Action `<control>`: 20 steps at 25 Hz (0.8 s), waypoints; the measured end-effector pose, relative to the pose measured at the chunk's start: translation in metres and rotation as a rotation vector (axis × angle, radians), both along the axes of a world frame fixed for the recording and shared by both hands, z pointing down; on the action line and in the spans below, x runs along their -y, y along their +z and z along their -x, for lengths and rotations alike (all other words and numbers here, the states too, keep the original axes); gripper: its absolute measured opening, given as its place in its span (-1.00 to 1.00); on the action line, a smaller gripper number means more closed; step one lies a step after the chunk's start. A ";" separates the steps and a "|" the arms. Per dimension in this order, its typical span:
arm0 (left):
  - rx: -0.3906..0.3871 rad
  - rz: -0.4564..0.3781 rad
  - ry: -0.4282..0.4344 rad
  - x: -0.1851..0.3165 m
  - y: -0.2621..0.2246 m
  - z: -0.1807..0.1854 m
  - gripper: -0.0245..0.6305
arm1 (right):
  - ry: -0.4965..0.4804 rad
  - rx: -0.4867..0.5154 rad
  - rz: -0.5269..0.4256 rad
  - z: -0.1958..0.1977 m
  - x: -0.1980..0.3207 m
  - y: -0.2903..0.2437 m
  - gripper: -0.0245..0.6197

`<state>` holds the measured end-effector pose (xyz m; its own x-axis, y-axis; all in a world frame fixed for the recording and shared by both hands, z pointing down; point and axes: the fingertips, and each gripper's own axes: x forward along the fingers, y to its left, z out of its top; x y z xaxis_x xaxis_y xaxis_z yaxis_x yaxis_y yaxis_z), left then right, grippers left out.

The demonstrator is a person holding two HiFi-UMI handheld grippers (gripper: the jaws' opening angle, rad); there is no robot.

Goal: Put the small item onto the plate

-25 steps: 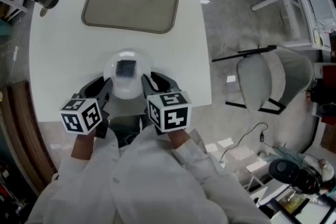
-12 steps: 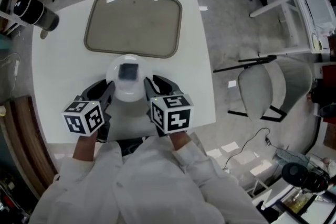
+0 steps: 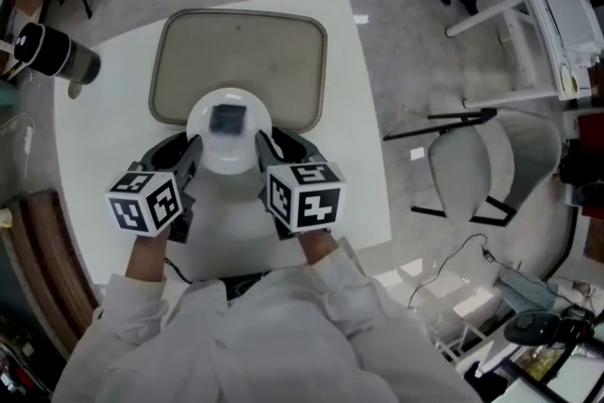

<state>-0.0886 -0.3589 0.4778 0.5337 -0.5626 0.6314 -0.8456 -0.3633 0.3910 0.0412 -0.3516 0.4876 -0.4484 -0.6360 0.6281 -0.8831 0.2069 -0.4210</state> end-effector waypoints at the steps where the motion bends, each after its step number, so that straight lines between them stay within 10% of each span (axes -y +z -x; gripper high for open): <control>1: -0.001 -0.008 0.003 0.008 -0.001 -0.001 -0.61 | 0.004 0.000 -0.006 -0.001 0.008 0.000 -0.64; 20: -0.045 -0.031 -0.006 0.110 0.025 -0.004 -0.61 | 0.066 -0.032 0.019 -0.002 0.102 0.033 -0.64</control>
<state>-0.0849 -0.4690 0.5029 0.5580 -0.5843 0.5892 -0.8294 -0.3711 0.4176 0.0432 -0.4534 0.5205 -0.3850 -0.6517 0.6535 -0.9078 0.1398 -0.3955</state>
